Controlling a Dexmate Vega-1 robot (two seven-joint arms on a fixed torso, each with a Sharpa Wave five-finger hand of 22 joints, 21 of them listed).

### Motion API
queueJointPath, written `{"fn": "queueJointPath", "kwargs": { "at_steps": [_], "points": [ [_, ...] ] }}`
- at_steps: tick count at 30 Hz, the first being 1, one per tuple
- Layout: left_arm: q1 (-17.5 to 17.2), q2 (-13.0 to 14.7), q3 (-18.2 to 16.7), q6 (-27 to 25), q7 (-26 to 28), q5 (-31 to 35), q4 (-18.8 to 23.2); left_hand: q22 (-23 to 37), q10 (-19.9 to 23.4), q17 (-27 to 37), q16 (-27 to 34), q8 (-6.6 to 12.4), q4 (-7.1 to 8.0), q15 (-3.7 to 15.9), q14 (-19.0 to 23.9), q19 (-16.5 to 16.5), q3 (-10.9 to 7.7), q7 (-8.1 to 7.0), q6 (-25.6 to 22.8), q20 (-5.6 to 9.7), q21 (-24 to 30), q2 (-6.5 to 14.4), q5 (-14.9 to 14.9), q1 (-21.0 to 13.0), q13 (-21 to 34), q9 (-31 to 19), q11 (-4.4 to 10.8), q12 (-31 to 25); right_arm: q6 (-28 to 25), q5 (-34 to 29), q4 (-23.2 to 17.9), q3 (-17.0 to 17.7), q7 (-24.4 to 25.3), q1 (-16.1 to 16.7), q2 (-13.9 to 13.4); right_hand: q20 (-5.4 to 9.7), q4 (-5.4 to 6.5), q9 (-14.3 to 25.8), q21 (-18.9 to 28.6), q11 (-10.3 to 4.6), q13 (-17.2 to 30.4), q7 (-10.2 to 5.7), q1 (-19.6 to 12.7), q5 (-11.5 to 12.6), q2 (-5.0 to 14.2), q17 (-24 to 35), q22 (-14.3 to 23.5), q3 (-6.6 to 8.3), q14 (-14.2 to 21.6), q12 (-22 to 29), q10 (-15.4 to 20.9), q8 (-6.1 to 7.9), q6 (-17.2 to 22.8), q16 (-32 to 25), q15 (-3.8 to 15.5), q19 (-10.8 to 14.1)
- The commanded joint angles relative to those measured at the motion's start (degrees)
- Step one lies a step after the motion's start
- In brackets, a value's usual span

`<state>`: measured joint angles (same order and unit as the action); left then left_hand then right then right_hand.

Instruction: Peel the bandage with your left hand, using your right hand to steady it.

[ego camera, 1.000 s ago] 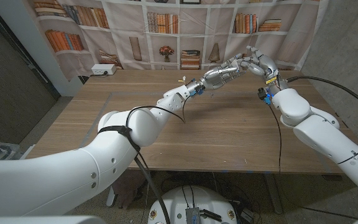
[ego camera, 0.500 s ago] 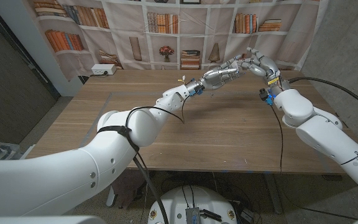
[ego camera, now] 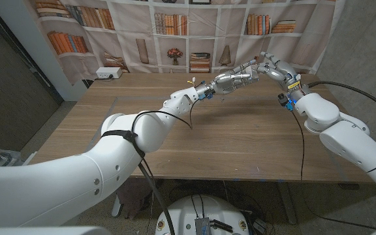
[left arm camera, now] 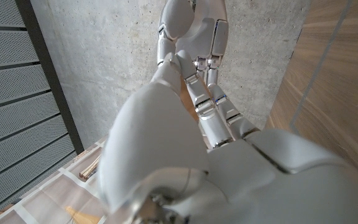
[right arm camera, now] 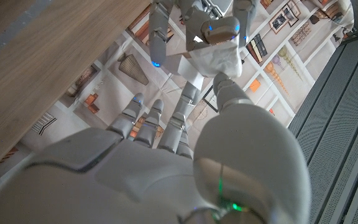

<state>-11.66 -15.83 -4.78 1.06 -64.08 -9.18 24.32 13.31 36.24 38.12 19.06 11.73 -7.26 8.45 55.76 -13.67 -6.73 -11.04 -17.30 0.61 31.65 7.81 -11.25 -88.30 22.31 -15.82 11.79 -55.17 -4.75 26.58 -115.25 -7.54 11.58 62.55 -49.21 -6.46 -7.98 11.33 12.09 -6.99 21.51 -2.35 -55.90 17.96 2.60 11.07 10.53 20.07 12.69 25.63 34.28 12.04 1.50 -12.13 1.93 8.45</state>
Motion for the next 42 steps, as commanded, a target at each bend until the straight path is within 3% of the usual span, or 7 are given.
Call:
{"fn": "queueJointPath", "kwargs": {
  "at_steps": [1, 14, 21, 29, 42],
  "points": [
    [0.8, 1.5, 4.2, 2.2, -3.4, -0.7, 0.1, 0.0, -0.4, 0.3, -0.1, 0.00, -0.23, 5.43, 0.1, 0.4, 0.20, -0.25, -0.2, 0.16, 0.2, 0.4, -0.2, -0.5, 0.3, -0.2, -0.10, -0.3, 2.9, 3.3, 3.0, 0.3, -5.2, -0.7, -1.3, 0.29, 0.03, 0.1, -0.2, -0.03, 0.3, -0.26, 0.1, -0.4, 0.26, 0.2, 0.2, -0.25, -0.6, -0.2, -0.1, -0.12, -0.4, 0.2, 0.14, -0.2],
    [0.5, 2.0, 5.8, 2.1, -2.9, -3.0, 0.1, -0.2, -0.9, 0.6, -0.6, 0.42, -0.08, 5.42, -0.1, 0.8, 0.13, -0.38, -1.9, 0.21, 0.4, 0.7, -0.2, -0.4, 0.5, -0.1, -0.08, -0.5, 4.2, 4.7, 3.2, 1.6, -5.9, 1.2, -2.5, -0.23, -0.04, 0.1, -0.1, 0.37, 0.6, 0.29, 0.4, -0.7, -0.06, 0.2, 0.2, -0.76, -0.2, 0.2, 0.7, -0.16, -0.7, 0.0, -0.21, 0.0],
    [0.6, 2.6, 6.6, 2.2, -2.5, -3.4, 0.1, -0.3, -1.0, 0.7, -0.6, 0.35, -0.05, 5.41, -0.1, 1.0, 0.13, -0.39, -2.0, 0.12, 0.5, 0.7, -0.2, -0.4, 0.5, -0.1, -0.07, -0.5, 6.0, 5.7, 3.9, 2.2, -6.0, 2.0, -1.6, -0.51, 1.22, 0.1, -0.2, 1.44, 1.0, 0.66, 2.6, -0.9, 0.40, 0.5, 0.3, -1.49, -0.2, 0.4, 0.4, -0.25, -0.9, 0.0, -0.86, -0.1],
    [0.6, 2.6, 6.6, 1.3, -0.6, -3.8, 0.1, -0.4, -1.0, 0.8, -0.7, 0.28, -0.06, 5.41, -0.1, 1.2, 0.10, -0.30, -2.0, -0.02, 0.6, 0.7, -0.2, -0.4, 0.5, -0.1, -0.06, -0.6, 6.5, 5.4, 4.5, 1.7, -6.3, 1.5, -1.6, -0.76, 1.73, 0.1, -0.1, 1.61, 1.3, 0.90, 3.9, -0.8, 0.49, 0.6, 0.3, -1.86, 0.1, 0.8, 0.9, -0.15, -0.6, 0.0, -1.08, -0.1],
    [1.0, 2.3, 6.4, 0.8, 1.6, -3.0, 0.1, -0.4, -1.1, 1.1, -0.8, 0.17, -0.10, 5.40, 0.0, 1.4, 0.06, -0.21, -2.0, -0.23, 0.8, 0.7, -0.1, -0.5, 0.4, 0.0, -0.06, -0.7, 5.6, 5.5, 4.8, 0.5, -6.9, -0.1, -2.0, -0.67, 0.36, 0.1, -0.2, 0.41, 1.8, 0.68, 2.5, -0.6, 0.35, 0.2, 0.3, -1.32, 0.8, 1.6, 1.8, -0.14, -0.6, 0.1, -0.25, -0.1]
  ]
}}
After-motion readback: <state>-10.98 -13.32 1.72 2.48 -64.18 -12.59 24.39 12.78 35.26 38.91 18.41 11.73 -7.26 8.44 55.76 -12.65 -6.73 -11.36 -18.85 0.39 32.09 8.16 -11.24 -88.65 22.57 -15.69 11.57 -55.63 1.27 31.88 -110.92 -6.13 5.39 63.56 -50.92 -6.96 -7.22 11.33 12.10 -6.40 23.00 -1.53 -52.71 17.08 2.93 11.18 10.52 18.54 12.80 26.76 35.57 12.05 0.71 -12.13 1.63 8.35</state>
